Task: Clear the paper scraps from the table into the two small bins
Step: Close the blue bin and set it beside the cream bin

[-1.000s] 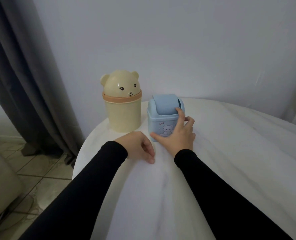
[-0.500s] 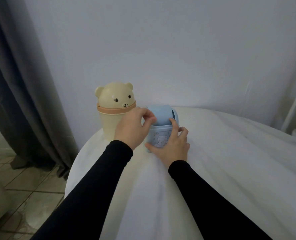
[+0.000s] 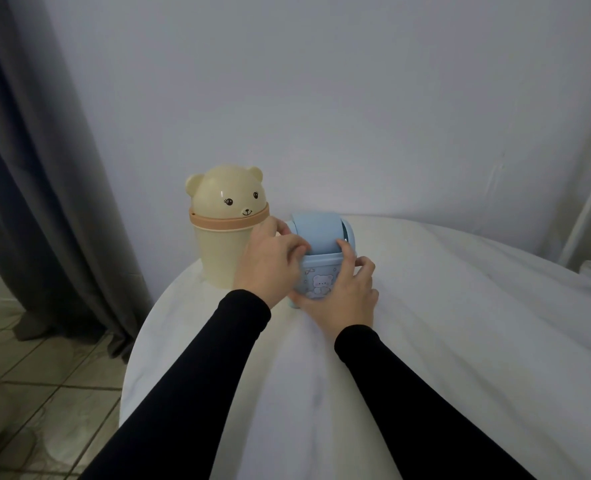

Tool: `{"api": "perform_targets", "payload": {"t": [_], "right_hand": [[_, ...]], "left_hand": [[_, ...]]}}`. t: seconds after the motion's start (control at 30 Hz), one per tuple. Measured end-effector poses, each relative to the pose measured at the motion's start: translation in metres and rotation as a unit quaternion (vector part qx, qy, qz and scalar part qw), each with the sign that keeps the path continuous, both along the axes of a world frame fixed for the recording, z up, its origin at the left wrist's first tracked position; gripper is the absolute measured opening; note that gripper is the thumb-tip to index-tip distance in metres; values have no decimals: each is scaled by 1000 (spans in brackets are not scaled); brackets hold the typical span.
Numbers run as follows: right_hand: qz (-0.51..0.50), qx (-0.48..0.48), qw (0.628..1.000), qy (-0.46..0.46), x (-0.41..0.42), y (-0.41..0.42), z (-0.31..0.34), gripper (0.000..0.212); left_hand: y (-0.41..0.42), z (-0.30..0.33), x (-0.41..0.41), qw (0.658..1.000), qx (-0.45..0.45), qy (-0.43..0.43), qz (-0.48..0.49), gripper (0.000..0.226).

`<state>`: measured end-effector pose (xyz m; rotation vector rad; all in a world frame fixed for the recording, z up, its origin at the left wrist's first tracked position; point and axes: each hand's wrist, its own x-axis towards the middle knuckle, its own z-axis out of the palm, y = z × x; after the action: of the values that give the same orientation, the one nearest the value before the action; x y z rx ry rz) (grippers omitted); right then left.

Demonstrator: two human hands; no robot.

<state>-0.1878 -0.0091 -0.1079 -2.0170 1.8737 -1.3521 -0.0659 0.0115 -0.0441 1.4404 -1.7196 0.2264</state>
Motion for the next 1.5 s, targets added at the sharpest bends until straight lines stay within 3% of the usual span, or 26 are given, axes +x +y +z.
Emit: {"api": "perform_targets", "payload": {"t": [0.13,0.2,0.3,0.5,0.7,0.93,1.17,1.33,1.5], "right_hand": [[4,10,1000,-18,6,1,-1,111],[1,10,1000,-24,9,2,-1,113],[1,2,1000,-31,13,3,-1,120],[19,1,996,-82,18,-5,-2,128],[14,-4,993,-118,14,-19,-2,126],[10,-1,992,-122,9,-38,-3,129],[-21,14,991,-128,-23,-50,-1,135],[-59,12,989,-133,-70,-59,0,138],[-87,8,987,-132,-114,-74,-1,137]], "left_hand": [[11,-15,2,971,-89,223,18,13],[12,-27,-3,923,-56,369,90,16],[9,-36,-4,844,-2,508,174,50],[-9,-46,31,870,16,445,211,108],[-33,-48,53,887,36,437,145,132],[-54,-46,51,888,40,430,155,128],[-64,-54,30,896,68,439,3,125],[-73,-56,-10,880,109,450,-110,121],[-90,-54,-56,869,129,449,-163,118]]}}
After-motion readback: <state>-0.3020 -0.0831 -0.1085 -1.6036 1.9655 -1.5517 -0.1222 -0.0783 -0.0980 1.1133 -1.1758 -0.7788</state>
